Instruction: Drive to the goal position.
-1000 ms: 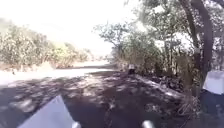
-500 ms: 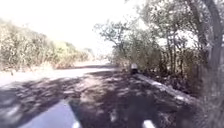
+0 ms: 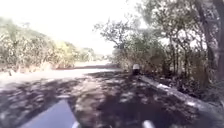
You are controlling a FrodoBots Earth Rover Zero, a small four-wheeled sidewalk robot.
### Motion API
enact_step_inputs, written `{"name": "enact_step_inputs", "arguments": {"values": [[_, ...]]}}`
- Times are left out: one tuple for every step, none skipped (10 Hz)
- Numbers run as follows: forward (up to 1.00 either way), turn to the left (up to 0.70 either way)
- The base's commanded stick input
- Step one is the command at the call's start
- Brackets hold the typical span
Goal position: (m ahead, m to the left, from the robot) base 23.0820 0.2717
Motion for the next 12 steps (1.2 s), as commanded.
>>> {"name": "enact_step_inputs", "arguments": {"values": [[0.50, 0.00], [0.50, 0.00], [0.50, 0.00], [0.50, 0.00], [0.50, 0.00], [0.50, 0.00], [0.50, 0.00], [0.50, 0.00], [0.50, 0.00], [0.50, 0.00], [0.50, 0.00], [0.50, 0.00]]}}
